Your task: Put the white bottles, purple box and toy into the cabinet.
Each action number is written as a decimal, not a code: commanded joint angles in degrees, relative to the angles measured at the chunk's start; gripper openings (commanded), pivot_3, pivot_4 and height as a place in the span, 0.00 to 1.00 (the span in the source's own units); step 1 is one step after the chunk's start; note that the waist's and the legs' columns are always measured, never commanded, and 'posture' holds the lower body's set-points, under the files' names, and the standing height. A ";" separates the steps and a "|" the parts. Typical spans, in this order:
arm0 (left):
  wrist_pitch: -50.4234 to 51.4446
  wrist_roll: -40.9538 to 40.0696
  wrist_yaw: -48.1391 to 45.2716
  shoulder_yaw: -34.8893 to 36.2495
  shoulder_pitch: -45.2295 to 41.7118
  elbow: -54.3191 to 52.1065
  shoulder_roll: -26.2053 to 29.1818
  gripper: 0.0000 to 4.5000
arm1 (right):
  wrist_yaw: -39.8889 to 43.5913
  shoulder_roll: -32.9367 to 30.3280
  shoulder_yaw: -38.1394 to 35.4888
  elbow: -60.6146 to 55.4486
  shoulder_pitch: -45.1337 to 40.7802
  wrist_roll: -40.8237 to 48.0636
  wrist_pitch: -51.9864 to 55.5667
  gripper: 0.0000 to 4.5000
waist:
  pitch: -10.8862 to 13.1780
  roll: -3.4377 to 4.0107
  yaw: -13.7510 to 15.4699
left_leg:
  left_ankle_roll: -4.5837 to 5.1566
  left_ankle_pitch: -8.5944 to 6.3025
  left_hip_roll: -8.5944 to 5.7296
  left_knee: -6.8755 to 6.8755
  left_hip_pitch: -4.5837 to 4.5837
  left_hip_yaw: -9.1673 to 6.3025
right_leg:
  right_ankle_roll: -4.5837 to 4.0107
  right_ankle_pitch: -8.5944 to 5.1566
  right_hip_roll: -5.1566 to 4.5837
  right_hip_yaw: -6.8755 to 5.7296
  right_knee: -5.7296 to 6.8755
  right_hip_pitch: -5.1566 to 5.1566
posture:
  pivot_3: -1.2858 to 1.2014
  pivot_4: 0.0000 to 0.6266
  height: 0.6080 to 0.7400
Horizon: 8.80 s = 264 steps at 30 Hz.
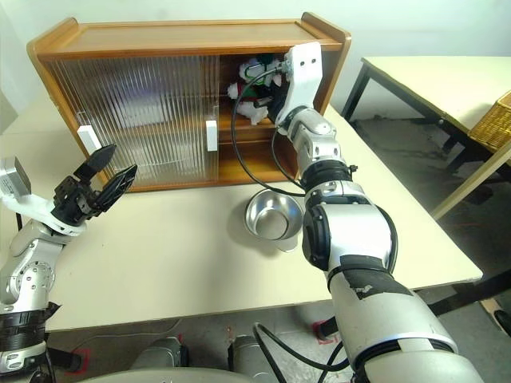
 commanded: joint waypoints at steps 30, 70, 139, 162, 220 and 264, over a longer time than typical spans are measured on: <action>-0.18 0.08 -1.61 -1.13 0.52 0.20 -0.48 1.00 | 16.07 -15.64 -11.98 -65.10 44.54 31.68 53.38 0.99 | 0.13 -0.15 -0.19 | -0.03 0.00 -0.01 0.17 0.69 0.24 | 0.87 -0.53 0.03 0.15 -0.02 0.81 | 0.50 0.06 1.00; 0.27 -0.21 -0.30 -0.79 2.44 -1.91 0.27 1.00 | 13.86 -15.63 -18.86 -55.26 58.69 46.74 96.40 0.99 | 1.06 -0.52 0.15 | -0.82 -0.60 -0.07 -0.11 0.59 0.16 | 1.05 -1.17 0.04 0.21 -0.03 0.67 | 0.51 0.10 1.00; 0.30 0.04 0.71 0.03 2.61 -3.32 1.90 1.00 | -10.37 2.17 -35.76 -16.15 24.74 46.02 66.95 0.00 | 1.24 -0.10 0.97 | 0.09 -0.09 -0.02 0.01 0.60 0.13 | 0.41 -0.59 0.08 0.13 0.19 0.55 | 0.53 0.06 1.00; 1.35 -0.39 1.82 0.91 3.81 -5.51 3.02 1.00 | -15.02 6.65 -39.86 0.72 14.61 46.80 40.15 0.00 | 1.25 -0.07 1.30 | 0.03 -0.12 0.04 0.00 0.33 0.14 | 0.28 -0.53 0.08 0.07 0.33 0.20 | 0.54 0.07 1.00; 0.84 0.46 -0.11 0.09 1.02 -2.09 2.05 1.00 | -0.37 17.27 16.46 -57.69 35.20 4.69 20.23 0.00 | 1.21 -0.06 0.18 | -0.10 -0.14 0.15 0.12 0.91 0.00 | -0.23 -0.35 0.32 0.05 0.50 0.33 | 0.52 0.04 1.00; -0.09 0.62 -0.64 -0.83 1.60 -1.23 0.70 1.00 | -37.30 14.04 2.91 -59.82 37.35 -7.80 23.44 0.00 | 1.20 -0.06 0.45 | -0.11 -0.12 0.33 0.17 0.28 0.04 | 0.05 -0.22 0.36 -0.03 0.67 -0.07 | 0.51 0.06 1.00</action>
